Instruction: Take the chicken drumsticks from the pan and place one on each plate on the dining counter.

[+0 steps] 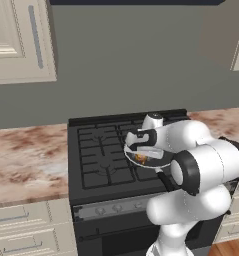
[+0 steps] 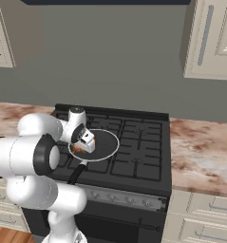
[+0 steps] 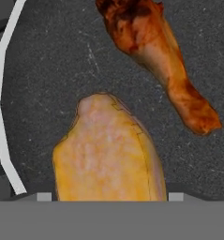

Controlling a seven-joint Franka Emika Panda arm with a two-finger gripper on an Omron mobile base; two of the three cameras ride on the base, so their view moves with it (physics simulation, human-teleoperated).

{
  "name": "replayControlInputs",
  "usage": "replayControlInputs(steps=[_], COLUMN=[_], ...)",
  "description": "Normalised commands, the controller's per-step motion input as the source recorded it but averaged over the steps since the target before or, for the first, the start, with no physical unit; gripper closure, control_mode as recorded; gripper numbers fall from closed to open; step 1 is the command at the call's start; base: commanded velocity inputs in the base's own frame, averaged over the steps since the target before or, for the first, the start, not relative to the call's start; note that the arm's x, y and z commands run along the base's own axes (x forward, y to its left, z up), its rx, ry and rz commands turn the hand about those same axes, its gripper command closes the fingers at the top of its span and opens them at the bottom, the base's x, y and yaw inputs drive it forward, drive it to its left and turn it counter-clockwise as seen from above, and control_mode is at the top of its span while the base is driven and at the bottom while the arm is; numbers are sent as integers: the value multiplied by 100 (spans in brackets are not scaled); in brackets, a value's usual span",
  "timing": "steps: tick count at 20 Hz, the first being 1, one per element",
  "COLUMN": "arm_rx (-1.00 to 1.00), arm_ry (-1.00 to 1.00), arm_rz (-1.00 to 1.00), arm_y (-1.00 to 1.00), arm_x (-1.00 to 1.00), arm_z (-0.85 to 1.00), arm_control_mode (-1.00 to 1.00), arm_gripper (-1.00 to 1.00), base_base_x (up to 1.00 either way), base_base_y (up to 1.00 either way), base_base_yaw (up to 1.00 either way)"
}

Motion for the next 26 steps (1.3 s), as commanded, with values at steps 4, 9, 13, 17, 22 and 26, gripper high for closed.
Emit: replayControlInputs(steps=[4, 9, 13, 17, 22, 26], arm_rx=[0, 0, 3, 2, -1, -9], arm_ry=[0, -2, 0, 0, -5, 0], arm_rz=[0, 0, 5, 11, 13, 7], arm_y=[0, 0, -1, 0, -6, -12], arm_x=[8, 1, -22, -56, -73, -85], arm_z=[0, 0, 69, 99, 84, 61], arm_control_mode=[-100, -100, -100, -100, -100, -100], arm_gripper=[100, 100, 100, 100, 100, 100], base_base_x=[0, 0, 0, 0, 0, 0], base_base_y=[0, 0, 0, 0, 0, 0], base_base_yaw=[0, 0, 0, 0, 0, 0])
